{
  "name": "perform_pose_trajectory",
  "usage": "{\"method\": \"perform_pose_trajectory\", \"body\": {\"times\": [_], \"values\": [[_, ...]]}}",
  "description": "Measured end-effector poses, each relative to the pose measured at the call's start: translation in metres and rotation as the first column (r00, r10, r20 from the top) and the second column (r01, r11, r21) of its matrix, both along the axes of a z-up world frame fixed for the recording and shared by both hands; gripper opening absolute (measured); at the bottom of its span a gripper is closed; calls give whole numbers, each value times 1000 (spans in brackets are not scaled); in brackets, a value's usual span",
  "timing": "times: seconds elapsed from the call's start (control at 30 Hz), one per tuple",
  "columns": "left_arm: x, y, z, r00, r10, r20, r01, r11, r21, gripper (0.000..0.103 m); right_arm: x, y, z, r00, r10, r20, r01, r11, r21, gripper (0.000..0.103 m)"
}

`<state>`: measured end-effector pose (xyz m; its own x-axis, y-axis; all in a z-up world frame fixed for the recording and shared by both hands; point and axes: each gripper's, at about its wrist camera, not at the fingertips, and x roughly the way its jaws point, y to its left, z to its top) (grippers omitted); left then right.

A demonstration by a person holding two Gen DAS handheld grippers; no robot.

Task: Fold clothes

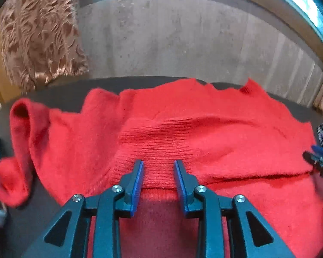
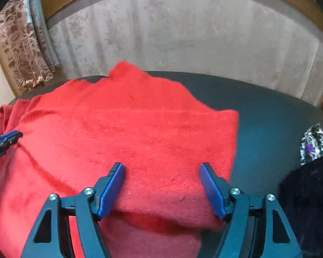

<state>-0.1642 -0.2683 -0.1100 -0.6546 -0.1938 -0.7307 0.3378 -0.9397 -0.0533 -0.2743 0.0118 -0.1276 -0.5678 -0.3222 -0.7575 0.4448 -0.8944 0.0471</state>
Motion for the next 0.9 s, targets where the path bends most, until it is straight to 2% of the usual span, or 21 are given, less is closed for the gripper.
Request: {"method": "perform_pose_trajectory", "body": {"times": [0.37, 0.4, 0.43, 0.47, 0.53, 0.57, 0.63, 0.7, 0.8, 0.87, 0.9], "values": [[7, 7, -5, 1000, 22, -1, -22, 1000, -1, 29, 1, 1, -3, 1000, 21, 6, -21, 1000, 19, 82], [6, 6, -4, 1000, 21, 4, -21, 1000, 8, 29, -1, 0, -3, 999, 37, 24, -38, 999, 9, 86], [7, 2, -1, 1000, 31, -4, -31, 999, 29, 29, -4, -1, -3, 998, 56, 42, -56, 998, -1, 97], [8, -1, 2, 999, 46, -16, -46, 998, 53, 29, -6, -5, -3, 995, 83, 62, -83, 996, 12, 103], [13, -5, 9, 996, 70, -59, -65, 995, 73, 29, -9, -13, -1, 989, 115, 96, -122, 990, 71, 103], [15, -6, 13, 994, 75, -83, -68, 995, 78, 29, -11, -19, 3, 988, 100, 118, -112, 989, 97, 103], [6, -6, 13, 996, 58, -72, -53, 996, 69, 30, -15, -26, 17, 994, 41, 102, -53, 992, 118, 103], [-8, -3, -4, 999, 45, 6, -45, 998, 38, 30, -13, -38, 35, 998, 46, 52, -49, 997, 65, 103], [-8, -2, -10, 999, 47, 0, -47, 999, 17, 31, -13, -72, 44, 994, 104, 44, -104, 995, 5, 103], [-5, -7, -9, 999, 47, -11, -47, 998, 46, 31, -13, -93, 32, 988, 136, 70, -135, 991, -8, 103], [0, -13, -8, 998, 51, -23, -49, 994, 93, 31, -13, -101, 21, 987, 140, 83, -140, 990, 2, 103]]}}
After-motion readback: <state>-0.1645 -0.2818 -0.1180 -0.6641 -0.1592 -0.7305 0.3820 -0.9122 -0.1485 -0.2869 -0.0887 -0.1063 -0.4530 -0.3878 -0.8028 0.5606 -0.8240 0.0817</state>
